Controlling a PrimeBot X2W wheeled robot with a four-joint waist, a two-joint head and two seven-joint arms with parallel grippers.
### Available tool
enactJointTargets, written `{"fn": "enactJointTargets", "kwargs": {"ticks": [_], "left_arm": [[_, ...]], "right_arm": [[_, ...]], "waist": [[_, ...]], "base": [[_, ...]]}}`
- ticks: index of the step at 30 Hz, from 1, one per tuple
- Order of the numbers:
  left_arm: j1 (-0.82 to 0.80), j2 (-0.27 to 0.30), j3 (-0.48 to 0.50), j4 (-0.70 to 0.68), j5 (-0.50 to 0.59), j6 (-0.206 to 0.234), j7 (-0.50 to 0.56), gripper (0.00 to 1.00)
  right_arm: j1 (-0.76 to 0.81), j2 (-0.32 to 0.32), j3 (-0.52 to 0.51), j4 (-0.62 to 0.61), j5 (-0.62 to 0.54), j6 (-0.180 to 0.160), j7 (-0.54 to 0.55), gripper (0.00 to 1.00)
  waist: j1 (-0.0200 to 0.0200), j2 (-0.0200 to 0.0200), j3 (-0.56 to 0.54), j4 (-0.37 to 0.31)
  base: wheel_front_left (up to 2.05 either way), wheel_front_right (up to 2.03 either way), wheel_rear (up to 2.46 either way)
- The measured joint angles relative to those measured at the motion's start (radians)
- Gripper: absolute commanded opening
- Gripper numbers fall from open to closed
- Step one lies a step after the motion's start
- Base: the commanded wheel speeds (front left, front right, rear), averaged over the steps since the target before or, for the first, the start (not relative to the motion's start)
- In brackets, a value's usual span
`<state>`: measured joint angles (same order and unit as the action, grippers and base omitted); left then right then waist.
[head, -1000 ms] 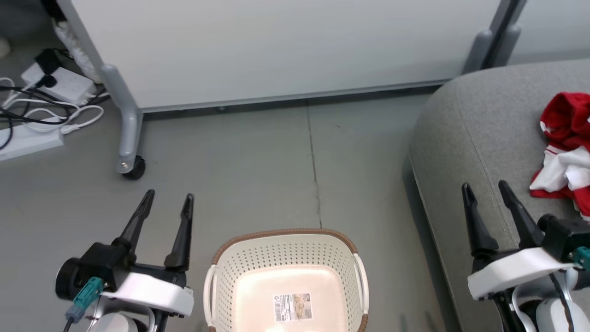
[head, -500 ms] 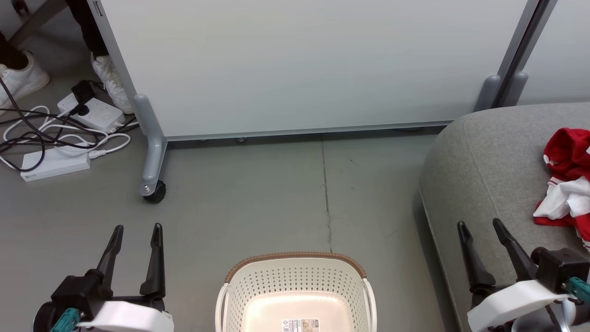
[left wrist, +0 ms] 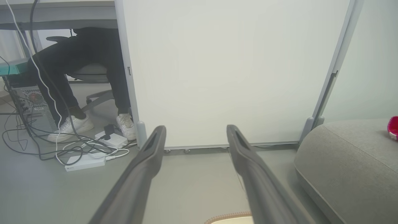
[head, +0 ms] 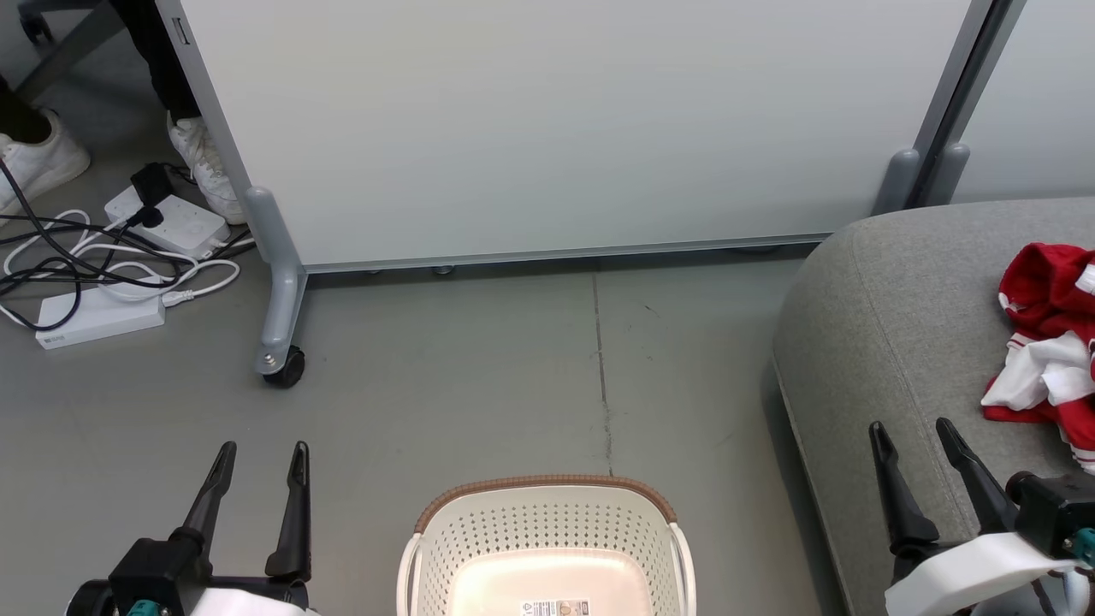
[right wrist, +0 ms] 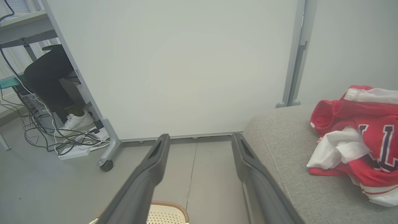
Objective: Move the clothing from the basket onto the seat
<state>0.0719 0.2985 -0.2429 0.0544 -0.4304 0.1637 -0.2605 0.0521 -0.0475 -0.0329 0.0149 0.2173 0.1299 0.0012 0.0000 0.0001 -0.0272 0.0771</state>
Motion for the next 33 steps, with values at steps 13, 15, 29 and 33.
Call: {"fn": "enactJointTargets", "kwargs": {"ticks": [13, 15, 29, 33], "left_arm": [[-0.001, -0.017, -0.001, 0.054, 0.045, -0.023, -0.001, 1.0], [-0.001, -0.02, 0.0, 0.068, 0.047, -0.022, -0.001, 1.0], [-0.007, -0.017, -0.002, 0.101, 0.059, -0.021, -0.001, 1.0], [-0.01, -0.017, -0.004, 0.105, 0.06, -0.021, -0.001, 1.0]], "right_arm": [[0.0, 0.0, -0.004, -0.003, 0.0, 0.0, 0.003, 1.0], [0.0, 0.0, -0.004, -0.003, 0.0, 0.0, 0.007, 1.0], [0.002, 0.0, -0.005, -0.002, 0.001, 0.0, 0.007, 1.0], [0.002, 0.0, -0.005, -0.002, 0.001, 0.0, 0.007, 1.0]], "waist": [[0.0, 0.0, -0.003, -0.003], [0.0, 0.0, -0.004, -0.003], [0.0, 0.0, -0.005, -0.008], [0.0, 0.0, -0.006, -0.009]], "base": [[0.0, 0.0, 0.0], [0.0, 0.0, 0.0], [0.0, 0.0, 0.0], [0.0, 0.0, 0.0]]}}
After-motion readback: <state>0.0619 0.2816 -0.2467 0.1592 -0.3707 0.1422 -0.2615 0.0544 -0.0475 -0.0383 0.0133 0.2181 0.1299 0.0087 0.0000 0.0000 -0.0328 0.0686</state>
